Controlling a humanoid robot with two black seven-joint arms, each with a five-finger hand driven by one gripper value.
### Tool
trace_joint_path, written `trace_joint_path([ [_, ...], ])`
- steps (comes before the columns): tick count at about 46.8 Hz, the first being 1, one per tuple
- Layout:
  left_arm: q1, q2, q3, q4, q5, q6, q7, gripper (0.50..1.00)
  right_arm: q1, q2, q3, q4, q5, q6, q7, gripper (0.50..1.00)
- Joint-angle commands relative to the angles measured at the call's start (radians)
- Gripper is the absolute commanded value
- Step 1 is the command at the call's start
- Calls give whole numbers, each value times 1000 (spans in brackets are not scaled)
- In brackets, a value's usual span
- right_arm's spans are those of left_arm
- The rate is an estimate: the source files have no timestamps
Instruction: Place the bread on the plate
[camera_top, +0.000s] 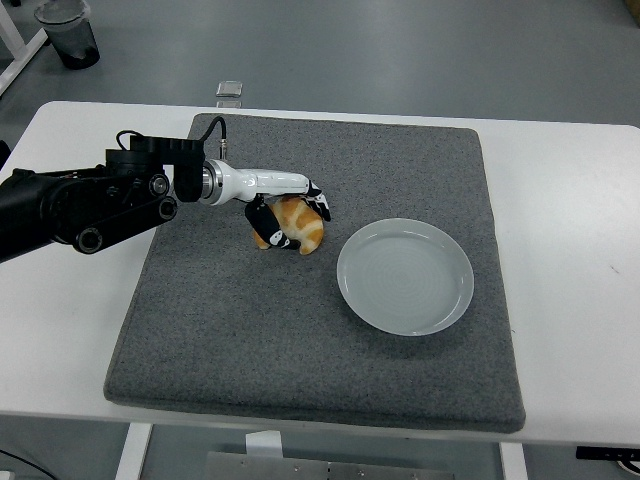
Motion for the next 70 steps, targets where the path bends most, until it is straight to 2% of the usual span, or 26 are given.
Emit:
trace_joint_path([
  [1, 0, 0, 0, 0, 18, 2, -3, 701, 0, 0, 0, 1, 0, 1, 0, 930],
  [9, -3, 0, 0, 0, 35, 19, -9, 630, 0, 0, 0, 1, 0, 0, 0, 930],
  [14, -3, 0, 0, 1, 40, 21, -11, 506, 0, 0, 0, 1, 0, 0, 0, 932],
  [15, -3, -1, 0, 0, 44, 21, -11, 500, 0, 0, 0, 1, 0, 1, 0, 930],
  [26, -6, -1, 0, 0, 61, 27, -12, 500, 0, 0, 0, 1, 0, 0, 0, 930],
  [33, -11, 0, 0, 0, 90, 61, -20, 500, 0, 0, 0, 1, 0, 0, 0, 930],
  [39, -17, -1, -1, -5, 89, 64, -19, 500, 0, 0, 0, 1, 0, 0, 0, 930],
  [70, -230, 35, -20, -14, 5, 50, -28, 500, 0, 0, 0, -1, 0, 0, 0, 930],
])
